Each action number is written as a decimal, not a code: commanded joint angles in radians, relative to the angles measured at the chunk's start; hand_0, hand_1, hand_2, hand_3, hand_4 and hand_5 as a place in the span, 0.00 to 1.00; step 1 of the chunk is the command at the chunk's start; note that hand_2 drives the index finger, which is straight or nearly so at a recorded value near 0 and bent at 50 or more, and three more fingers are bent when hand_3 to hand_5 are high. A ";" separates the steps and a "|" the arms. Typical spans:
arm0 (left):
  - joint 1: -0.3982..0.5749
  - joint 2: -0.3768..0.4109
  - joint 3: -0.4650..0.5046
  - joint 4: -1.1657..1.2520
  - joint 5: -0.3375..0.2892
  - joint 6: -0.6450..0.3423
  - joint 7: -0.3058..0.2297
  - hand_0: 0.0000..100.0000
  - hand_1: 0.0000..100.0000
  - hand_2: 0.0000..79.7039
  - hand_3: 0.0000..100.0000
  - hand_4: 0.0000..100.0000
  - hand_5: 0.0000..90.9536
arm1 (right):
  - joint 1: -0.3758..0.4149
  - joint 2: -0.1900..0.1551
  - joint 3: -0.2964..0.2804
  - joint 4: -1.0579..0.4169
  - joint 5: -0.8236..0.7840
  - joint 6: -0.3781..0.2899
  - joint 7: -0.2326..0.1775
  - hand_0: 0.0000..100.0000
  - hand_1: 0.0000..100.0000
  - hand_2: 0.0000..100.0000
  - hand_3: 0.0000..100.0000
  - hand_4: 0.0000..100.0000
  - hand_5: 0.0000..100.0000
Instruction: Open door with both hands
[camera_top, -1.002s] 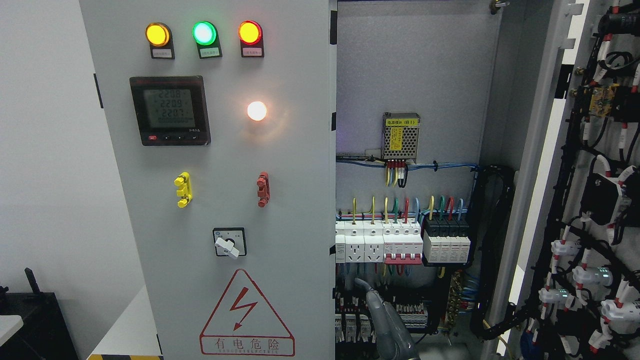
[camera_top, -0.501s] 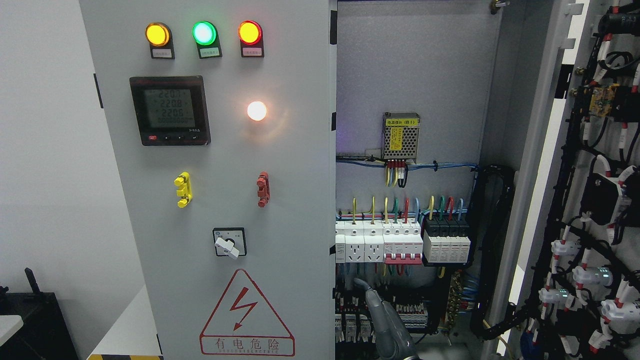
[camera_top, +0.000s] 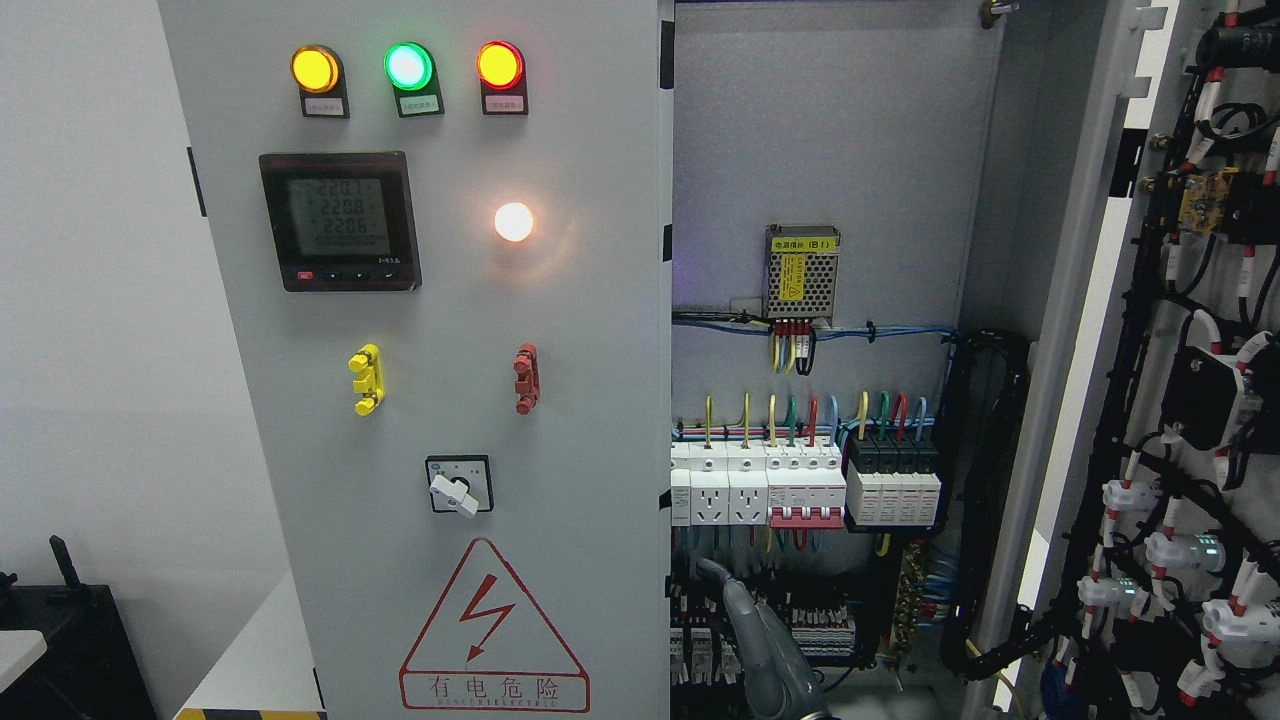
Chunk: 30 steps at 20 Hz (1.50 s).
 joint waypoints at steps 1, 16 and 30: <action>-0.031 0.000 0.001 -0.003 0.000 0.000 0.000 0.00 0.00 0.00 0.00 0.04 0.00 | -0.011 -0.006 0.008 -0.002 -0.002 0.005 0.003 0.00 0.00 0.00 0.00 0.00 0.00; -0.031 0.000 0.001 -0.003 0.000 0.000 0.000 0.00 0.00 0.00 0.00 0.04 0.00 | -0.034 -0.006 0.028 -0.002 -0.044 0.026 0.004 0.00 0.00 0.00 0.00 0.00 0.00; -0.031 0.000 0.001 -0.003 0.000 0.000 0.000 0.00 0.00 0.00 0.00 0.04 0.00 | -0.048 -0.006 0.033 -0.002 -0.044 0.028 0.024 0.00 0.00 0.00 0.00 0.00 0.00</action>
